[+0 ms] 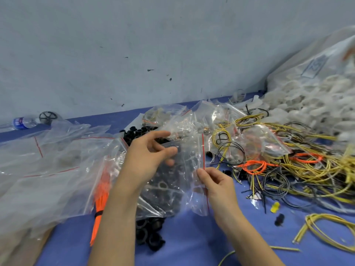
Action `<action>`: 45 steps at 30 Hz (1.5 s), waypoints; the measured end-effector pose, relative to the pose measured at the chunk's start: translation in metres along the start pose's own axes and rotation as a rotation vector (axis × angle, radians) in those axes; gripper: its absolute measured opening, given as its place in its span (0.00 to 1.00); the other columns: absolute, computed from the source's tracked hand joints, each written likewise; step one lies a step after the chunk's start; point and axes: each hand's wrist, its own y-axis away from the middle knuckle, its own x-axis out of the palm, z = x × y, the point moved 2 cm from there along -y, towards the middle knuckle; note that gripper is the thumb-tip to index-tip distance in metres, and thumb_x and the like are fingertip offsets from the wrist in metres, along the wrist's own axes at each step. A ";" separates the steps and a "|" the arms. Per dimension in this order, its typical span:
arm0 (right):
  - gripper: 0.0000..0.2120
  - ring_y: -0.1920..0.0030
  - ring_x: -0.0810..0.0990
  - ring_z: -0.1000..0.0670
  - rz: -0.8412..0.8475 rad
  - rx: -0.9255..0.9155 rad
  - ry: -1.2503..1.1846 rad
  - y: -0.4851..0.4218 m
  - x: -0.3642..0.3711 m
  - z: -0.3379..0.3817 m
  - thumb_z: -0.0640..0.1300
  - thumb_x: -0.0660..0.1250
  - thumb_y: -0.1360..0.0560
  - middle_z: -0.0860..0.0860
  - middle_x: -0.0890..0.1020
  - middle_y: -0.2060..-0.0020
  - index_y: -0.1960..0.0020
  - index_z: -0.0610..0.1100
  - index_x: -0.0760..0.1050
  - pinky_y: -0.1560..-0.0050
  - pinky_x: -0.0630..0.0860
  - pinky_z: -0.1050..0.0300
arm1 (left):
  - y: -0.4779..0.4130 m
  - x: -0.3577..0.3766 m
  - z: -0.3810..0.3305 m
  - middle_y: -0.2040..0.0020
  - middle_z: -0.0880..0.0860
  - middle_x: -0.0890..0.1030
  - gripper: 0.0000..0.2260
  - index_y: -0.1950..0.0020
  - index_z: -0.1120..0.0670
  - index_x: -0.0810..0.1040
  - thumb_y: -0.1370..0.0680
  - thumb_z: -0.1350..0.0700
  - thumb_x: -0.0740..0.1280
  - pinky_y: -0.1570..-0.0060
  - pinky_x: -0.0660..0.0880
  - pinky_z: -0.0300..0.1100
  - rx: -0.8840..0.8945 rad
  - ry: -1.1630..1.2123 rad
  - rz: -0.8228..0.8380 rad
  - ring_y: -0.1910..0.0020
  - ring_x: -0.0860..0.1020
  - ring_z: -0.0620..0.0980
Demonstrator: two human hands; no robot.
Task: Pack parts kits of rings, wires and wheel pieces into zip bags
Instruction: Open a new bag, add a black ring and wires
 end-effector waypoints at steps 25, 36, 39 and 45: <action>0.20 0.66 0.76 0.56 -0.268 -0.316 0.624 0.007 -0.008 0.010 0.43 0.71 0.28 0.61 0.70 0.46 0.42 0.57 0.69 0.64 0.73 0.62 | 0.001 0.058 0.021 0.70 0.44 0.78 0.07 0.64 0.46 0.78 0.27 0.46 0.68 0.69 0.71 0.33 0.009 -0.379 0.314 0.72 0.73 0.39; 0.09 0.71 0.73 0.59 -0.287 -0.270 0.556 -0.002 -0.030 0.028 0.32 0.67 0.31 0.53 0.77 0.73 0.62 0.46 0.76 0.71 0.65 0.68 | 0.052 0.063 -0.047 0.44 0.42 0.72 0.08 0.48 0.44 0.76 0.27 0.50 0.65 0.41 0.71 0.41 0.482 -0.425 0.417 0.43 0.72 0.42; 0.08 0.70 0.72 0.54 -0.107 -0.181 0.561 -0.002 -0.030 0.032 0.31 0.67 0.32 0.50 0.78 0.72 0.65 0.43 0.77 0.69 0.68 0.59 | 0.079 0.067 -0.051 0.33 0.43 0.68 0.13 0.46 0.47 0.76 0.27 0.47 0.60 0.40 0.69 0.46 0.596 -0.741 0.556 0.38 0.67 0.46; 0.08 0.81 0.69 0.55 0.152 -0.119 0.493 0.004 -0.010 0.039 0.35 0.71 0.30 0.50 0.74 0.80 0.66 0.41 0.76 0.78 0.65 0.64 | 0.089 0.022 -0.058 0.42 0.48 0.73 0.20 0.48 0.54 0.77 0.22 0.40 0.57 0.59 0.63 0.48 0.791 -1.262 0.665 0.48 0.69 0.54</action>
